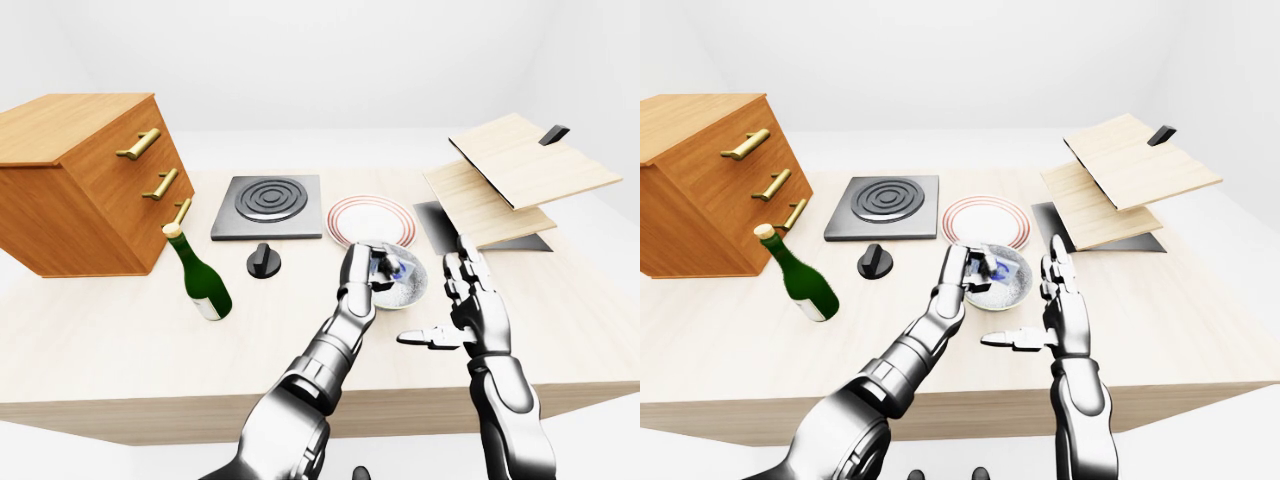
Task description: Pick up the cream cheese and put it in the bowl.
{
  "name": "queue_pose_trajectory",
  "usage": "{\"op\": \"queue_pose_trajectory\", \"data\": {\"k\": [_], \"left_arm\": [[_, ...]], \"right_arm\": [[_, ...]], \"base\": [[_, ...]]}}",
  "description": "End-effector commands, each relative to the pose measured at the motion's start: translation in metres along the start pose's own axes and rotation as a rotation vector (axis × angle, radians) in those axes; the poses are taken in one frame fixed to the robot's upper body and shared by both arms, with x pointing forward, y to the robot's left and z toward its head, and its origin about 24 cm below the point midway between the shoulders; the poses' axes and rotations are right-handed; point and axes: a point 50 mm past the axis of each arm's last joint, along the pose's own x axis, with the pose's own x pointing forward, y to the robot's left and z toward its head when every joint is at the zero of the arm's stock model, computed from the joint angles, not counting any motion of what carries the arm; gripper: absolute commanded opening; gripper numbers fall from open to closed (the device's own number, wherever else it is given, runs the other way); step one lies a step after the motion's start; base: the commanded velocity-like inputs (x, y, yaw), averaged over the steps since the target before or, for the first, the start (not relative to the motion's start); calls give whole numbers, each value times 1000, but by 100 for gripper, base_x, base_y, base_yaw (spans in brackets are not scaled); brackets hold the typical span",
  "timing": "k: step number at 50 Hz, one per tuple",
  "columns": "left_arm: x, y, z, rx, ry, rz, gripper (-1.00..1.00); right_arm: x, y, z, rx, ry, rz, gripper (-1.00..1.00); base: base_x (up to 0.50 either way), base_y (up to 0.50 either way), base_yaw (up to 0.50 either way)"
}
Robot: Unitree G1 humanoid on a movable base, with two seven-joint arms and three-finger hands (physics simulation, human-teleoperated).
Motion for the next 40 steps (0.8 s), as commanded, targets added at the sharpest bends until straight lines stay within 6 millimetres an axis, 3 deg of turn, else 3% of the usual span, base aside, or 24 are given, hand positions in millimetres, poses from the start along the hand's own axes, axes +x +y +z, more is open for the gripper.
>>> {"op": "queue_pose_trajectory", "data": {"k": [1,2,3,20,31,35,40], "left_arm": [[1,2,12,47,-75,13,-1],[1,2,14,48,-85,18,77],[1,2,15,48,-91,20,100],[-2,4,27,57,-165,35,100],[-19,12,37,39,-209,22,100],[-26,22,40,21,-226,33,100],[-49,52,46,20,-337,59,100]], "right_arm": [[0,0,-1,-1,5,2,100],[1,0,-2,0,6,2,100],[0,0,-1,0,6,2,100],[1,3,-4,-5,18,8,100],[0,5,-3,-11,14,11,100],[-1,6,0,-19,3,13,100],[-2,8,9,-33,-35,15,100]], "base": [[0,0,0],[0,0,0],[0,0,0],[0,0,0],[0,0,0],[0,0,0],[0,0,0]]}}
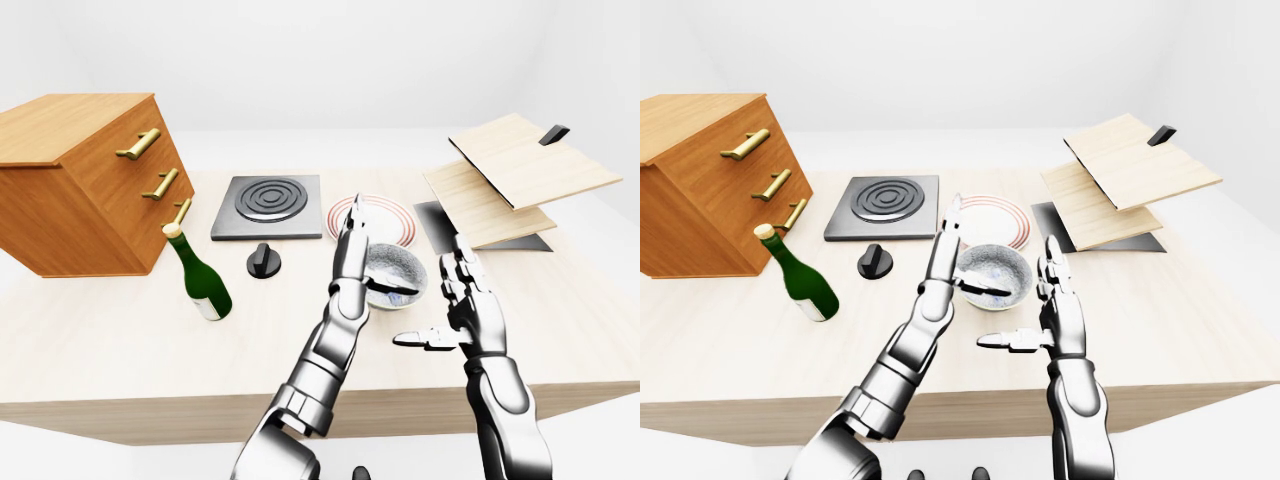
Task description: Pick up the cream cheese and put it in the bowl.
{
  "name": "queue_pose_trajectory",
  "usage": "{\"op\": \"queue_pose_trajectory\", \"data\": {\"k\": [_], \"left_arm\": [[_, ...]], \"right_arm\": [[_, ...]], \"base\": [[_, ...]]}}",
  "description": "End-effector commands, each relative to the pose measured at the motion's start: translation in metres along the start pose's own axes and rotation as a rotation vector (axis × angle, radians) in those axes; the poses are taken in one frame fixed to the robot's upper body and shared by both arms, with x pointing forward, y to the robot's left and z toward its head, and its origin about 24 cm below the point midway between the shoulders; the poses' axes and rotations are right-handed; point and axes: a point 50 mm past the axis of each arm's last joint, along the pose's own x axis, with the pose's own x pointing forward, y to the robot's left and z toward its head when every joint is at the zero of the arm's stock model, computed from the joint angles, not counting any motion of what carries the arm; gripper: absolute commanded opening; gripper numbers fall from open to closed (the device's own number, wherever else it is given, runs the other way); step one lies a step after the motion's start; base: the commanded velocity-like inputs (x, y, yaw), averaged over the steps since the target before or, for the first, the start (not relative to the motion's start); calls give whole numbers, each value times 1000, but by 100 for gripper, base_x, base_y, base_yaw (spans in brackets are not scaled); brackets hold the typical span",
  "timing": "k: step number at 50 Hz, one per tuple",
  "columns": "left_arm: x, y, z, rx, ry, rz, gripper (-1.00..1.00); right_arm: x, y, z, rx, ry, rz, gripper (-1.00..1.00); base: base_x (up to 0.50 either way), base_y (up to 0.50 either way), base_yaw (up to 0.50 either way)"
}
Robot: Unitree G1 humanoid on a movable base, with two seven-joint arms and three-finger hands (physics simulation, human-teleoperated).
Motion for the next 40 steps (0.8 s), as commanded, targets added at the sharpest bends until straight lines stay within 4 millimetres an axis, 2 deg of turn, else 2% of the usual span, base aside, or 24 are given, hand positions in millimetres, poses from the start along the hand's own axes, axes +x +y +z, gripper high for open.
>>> {"op": "queue_pose_trajectory", "data": {"k": [1,6,7,9,14,19,25,29,36,40], "left_arm": [[-33,40,19,-17,-156,32,100],[-64,63,32,15,-261,50,100],[-64,63,32,16,-263,51,100],[-78,77,32,-8,-280,69,100],[-93,95,32,3,-298,113,100],[-109,114,43,-26,-361,140,100],[-131,128,63,-9,-458,158,100],[-141,130,67,12,-477,161,100],[-159,145,87,37,-576,197,100],[-162,151,85,35,-568,212,100]], "right_arm": [[-2,4,12,-22,-51,4,100],[-1,10,32,-46,-136,6,100],[-1,10,32,-47,-137,6,100],[1,14,40,-48,-171,15,100],[1,20,51,-64,-223,28,100],[3,25,71,-65,-320,34,100],[0,30,88,-79,-400,42,100],[-2,32,95,-87,-432,47,100],[-16,35,131,-103,-615,51,100],[-25,38,136,-106,-638,56,100]], "base": [[0,0,0],[0,0,0],[0,0,0],[0,0,0],[0,0,0],[0,0,0],[0,0,0],[0,0,0],[0,0,0],[0,0,0]]}}
